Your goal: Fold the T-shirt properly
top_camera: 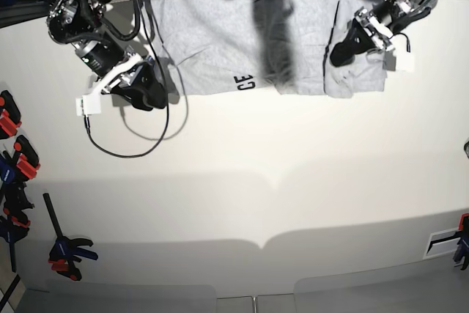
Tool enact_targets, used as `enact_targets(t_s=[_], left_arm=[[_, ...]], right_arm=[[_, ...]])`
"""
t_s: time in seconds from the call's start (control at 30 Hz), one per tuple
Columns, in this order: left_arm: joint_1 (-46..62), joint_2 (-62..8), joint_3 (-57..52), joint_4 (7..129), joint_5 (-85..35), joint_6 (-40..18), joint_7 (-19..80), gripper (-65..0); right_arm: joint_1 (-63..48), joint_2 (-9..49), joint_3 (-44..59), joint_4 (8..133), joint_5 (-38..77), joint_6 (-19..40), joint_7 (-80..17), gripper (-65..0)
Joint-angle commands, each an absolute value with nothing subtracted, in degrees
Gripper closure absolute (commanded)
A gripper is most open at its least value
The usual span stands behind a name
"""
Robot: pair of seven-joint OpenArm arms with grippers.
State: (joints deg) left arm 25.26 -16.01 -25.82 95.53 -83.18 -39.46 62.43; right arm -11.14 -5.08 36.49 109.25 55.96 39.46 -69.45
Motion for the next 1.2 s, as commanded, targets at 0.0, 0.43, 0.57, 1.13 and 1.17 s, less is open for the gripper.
enact_targets(t_s=[0.0,0.43,0.57,1.13,1.17], left_arm=[[25.5,-16.5,-26.0,96.6,-85.0,-40.0,62.2,0.0],[25.5,-16.7,-26.1,96.6,-85.0,-40.0,65.0,-37.1],[25.5,-18.3,-27.4,97.2,-85.0,-40.0,66.4,-25.6],[25.7,-21.1,-28.8,97.2,-59.3,-40.0,57.3,0.0],[25.7,-21.1,-27.3,97.2,-58.0,-40.0,56.8,0.0]], right_arm=[[-10.7,-4.9,36.4,110.4,57.6,40.0,-68.2,-21.4],[-10.6,-4.9,36.5,110.4,57.6,40.0,-68.2,-21.4],[-10.6,-4.9,36.5,110.4,57.6,40.0,-68.2,-21.4],[-10.6,-4.9,36.4,110.4,57.7,40.0,-67.7,-21.4],[-10.6,-4.9,36.4,110.4,57.7,40.0,-67.7,-21.4]])
